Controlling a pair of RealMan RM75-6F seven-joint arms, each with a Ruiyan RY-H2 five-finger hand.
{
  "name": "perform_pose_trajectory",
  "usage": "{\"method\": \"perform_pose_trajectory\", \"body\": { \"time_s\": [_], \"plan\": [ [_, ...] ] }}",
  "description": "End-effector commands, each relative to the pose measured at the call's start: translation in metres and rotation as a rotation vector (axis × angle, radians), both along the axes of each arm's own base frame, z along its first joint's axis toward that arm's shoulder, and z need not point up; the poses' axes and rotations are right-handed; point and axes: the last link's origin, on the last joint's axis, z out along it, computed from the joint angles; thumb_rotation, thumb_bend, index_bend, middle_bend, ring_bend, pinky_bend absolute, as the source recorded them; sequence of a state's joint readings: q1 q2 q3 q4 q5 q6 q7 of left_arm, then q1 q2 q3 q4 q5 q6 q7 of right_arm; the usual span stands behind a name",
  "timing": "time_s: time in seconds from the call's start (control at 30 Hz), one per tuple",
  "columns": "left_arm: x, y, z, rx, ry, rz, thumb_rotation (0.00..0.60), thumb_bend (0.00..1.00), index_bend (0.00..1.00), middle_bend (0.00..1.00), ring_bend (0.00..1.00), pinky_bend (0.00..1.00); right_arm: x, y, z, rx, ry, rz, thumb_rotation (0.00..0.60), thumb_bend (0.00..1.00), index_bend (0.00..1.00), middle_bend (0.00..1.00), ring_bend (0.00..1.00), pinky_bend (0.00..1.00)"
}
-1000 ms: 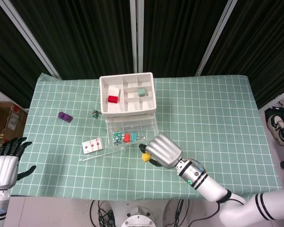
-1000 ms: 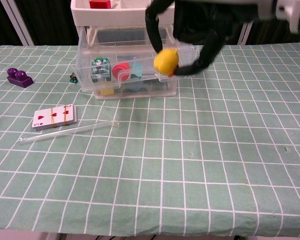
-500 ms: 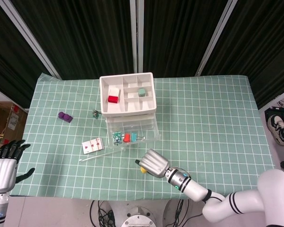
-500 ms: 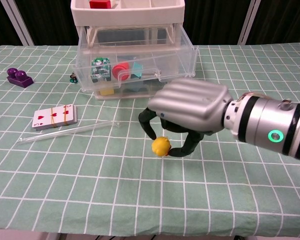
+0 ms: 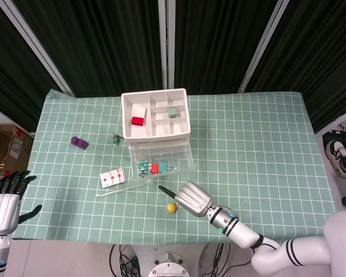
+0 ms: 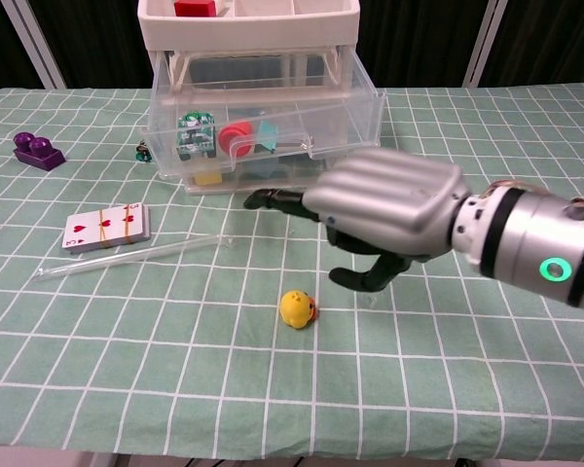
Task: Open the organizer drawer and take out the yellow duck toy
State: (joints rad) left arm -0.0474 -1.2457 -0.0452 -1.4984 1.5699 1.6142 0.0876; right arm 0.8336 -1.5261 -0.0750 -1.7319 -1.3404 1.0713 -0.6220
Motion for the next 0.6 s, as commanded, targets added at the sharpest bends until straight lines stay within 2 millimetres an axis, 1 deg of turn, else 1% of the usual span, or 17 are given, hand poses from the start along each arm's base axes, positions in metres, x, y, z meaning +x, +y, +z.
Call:
{"method": "perform_pose_trajectory", "body": {
  "time_s": [0.03, 0.07, 0.1, 0.17, 0.23, 0.27, 0.3, 0.33, 0.37, 0.43, 0.5, 0.6],
  "plan": [
    [-0.001, 0.0, 0.0, 0.002, -0.003, 0.0, 0.6, 0.09, 0.24, 0.18, 0.13, 0.18, -0.025, 0.012, 0.047, -0.088, -0.045, -0.054, 0.6, 0.32, 0.03, 0.81, 0.85, 1.0],
    [-0.001, 0.001, -0.001, 0.003, -0.004, 0.0, 0.6, 0.09, 0.24, 0.18, 0.13, 0.18, -0.036, 0.015, 0.063, -0.119, -0.072, -0.092, 0.6, 0.32, 0.06, 0.79, 0.83, 1.0],
    [-0.002, 0.002, -0.001, 0.003, -0.004, 0.0, 0.6, 0.09, 0.24, 0.18, 0.13, 0.18, -0.048, 0.019, 0.078, -0.15, -0.106, -0.134, 0.6, 0.32, 0.09, 0.76, 0.78, 0.98],
    [-0.002, 0.003, -0.002, 0.003, -0.006, -0.001, 0.6, 0.09, 0.24, 0.18, 0.13, 0.18, -0.065, 0.025, 0.099, -0.194, -0.151, -0.183, 0.6, 0.32, 0.15, 0.68, 0.68, 0.91],
    [-0.002, 0.004, -0.004, 0.0, -0.005, -0.001, 0.6, 0.09, 0.24, 0.18, 0.13, 0.18, -0.088, 0.033, 0.125, -0.264, -0.203, -0.247, 0.6, 0.31, 0.16, 0.54, 0.5, 0.69],
    [-0.002, 0.005, -0.004, -0.001, -0.002, 0.0, 0.6, 0.09, 0.24, 0.18, 0.13, 0.18, -0.097, 0.037, 0.134, -0.294, -0.218, -0.267, 0.6, 0.31, 0.16, 0.46, 0.41, 0.57],
    [-0.001, 0.006, -0.005, -0.003, 0.002, 0.001, 0.6, 0.09, 0.24, 0.18, 0.13, 0.18, -0.109, 0.041, 0.146, -0.336, -0.232, -0.294, 0.6, 0.3, 0.14, 0.36, 0.3, 0.42],
    [0.0, 0.007, -0.005, -0.004, 0.003, 0.001, 0.6, 0.09, 0.24, 0.18, 0.13, 0.18, -0.118, 0.044, 0.154, -0.369, -0.239, -0.314, 0.6, 0.28, 0.12, 0.28, 0.19, 0.3],
    [0.001, 0.008, -0.005, -0.005, 0.003, 0.0, 0.6, 0.09, 0.24, 0.18, 0.13, 0.18, -0.126, 0.047, 0.161, -0.4, -0.243, -0.334, 0.6, 0.26, 0.07, 0.18, 0.09, 0.17],
    [0.004, 0.009, -0.006, -0.006, 0.002, -0.005, 0.6, 0.09, 0.24, 0.18, 0.13, 0.18, -0.143, 0.054, 0.175, -0.459, -0.251, -0.38, 0.6, 0.22, 0.01, 0.06, 0.0, 0.03],
    [0.006, 0.01, -0.006, -0.009, 0.004, -0.009, 0.6, 0.09, 0.24, 0.18, 0.13, 0.18, -0.156, 0.061, 0.185, -0.494, -0.262, -0.416, 0.6, 0.2, 0.0, 0.01, 0.0, 0.0],
    [0.009, 0.01, -0.007, -0.015, 0.004, -0.013, 0.6, 0.09, 0.24, 0.18, 0.13, 0.18, -0.173, 0.073, 0.198, -0.54, -0.291, -0.461, 0.6, 0.2, 0.0, 0.0, 0.0, 0.0]
  ]
}}
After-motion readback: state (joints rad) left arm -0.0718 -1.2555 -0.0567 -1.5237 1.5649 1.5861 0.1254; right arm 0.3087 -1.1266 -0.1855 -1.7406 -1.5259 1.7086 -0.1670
